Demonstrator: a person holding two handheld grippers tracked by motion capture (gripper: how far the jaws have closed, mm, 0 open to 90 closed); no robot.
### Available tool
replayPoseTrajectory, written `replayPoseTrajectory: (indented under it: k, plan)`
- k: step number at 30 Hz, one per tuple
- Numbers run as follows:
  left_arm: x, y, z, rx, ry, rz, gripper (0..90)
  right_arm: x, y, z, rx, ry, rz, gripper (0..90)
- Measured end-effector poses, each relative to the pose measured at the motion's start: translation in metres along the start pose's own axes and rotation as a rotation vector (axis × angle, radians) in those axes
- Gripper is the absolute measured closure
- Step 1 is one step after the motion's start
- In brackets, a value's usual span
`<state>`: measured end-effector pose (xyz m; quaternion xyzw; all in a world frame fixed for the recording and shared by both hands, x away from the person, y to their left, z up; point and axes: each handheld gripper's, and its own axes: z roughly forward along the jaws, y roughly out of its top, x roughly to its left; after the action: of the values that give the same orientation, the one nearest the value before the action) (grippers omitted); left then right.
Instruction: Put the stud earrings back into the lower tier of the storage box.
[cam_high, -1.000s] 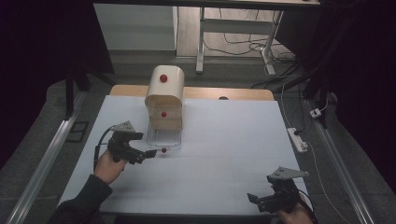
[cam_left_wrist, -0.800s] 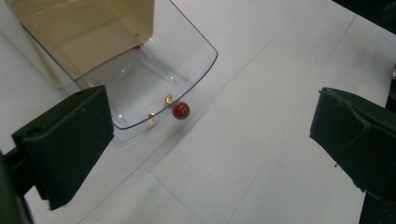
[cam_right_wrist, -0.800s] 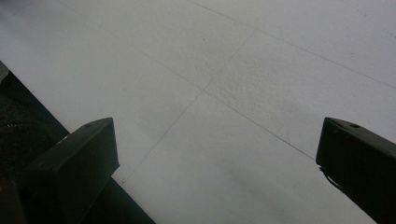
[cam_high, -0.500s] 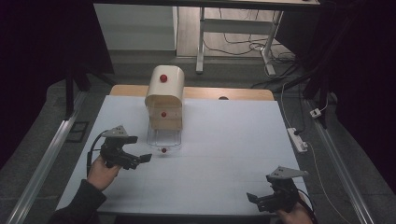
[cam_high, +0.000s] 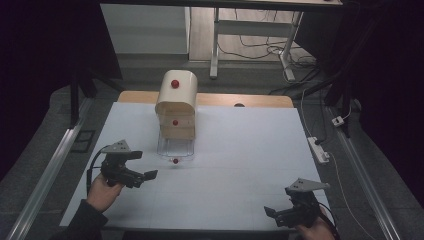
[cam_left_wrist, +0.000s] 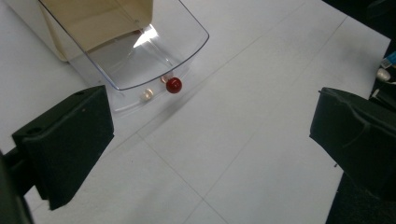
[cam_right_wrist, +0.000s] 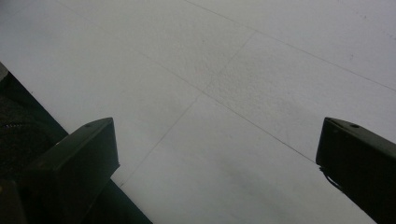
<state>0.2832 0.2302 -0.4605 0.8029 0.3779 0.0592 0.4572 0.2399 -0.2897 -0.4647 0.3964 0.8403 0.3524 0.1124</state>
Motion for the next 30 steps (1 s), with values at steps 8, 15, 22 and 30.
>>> replayPoseTrajectory:
  k: [8,15,22,30]
  plan:
    - [-0.003,-0.009,-0.008,-0.009,-0.01,-0.017,0.0,0.0,0.0,0.0,-0.002,0.002,0.002,0.0]
    - [-0.004,-0.017,-0.016,-0.01,-0.005,-0.032,0.0,0.0,0.0,0.0,0.002,-0.002,0.001,0.0]
    - [-0.005,-0.026,-0.024,-0.014,-0.006,-0.052,0.0,0.0,0.0,0.0,0.002,-0.001,0.0,0.0]
    - [-0.009,-0.038,-0.034,-0.012,0.002,-0.064,0.0,0.001,0.001,0.001,0.005,-0.003,-0.002,0.0]
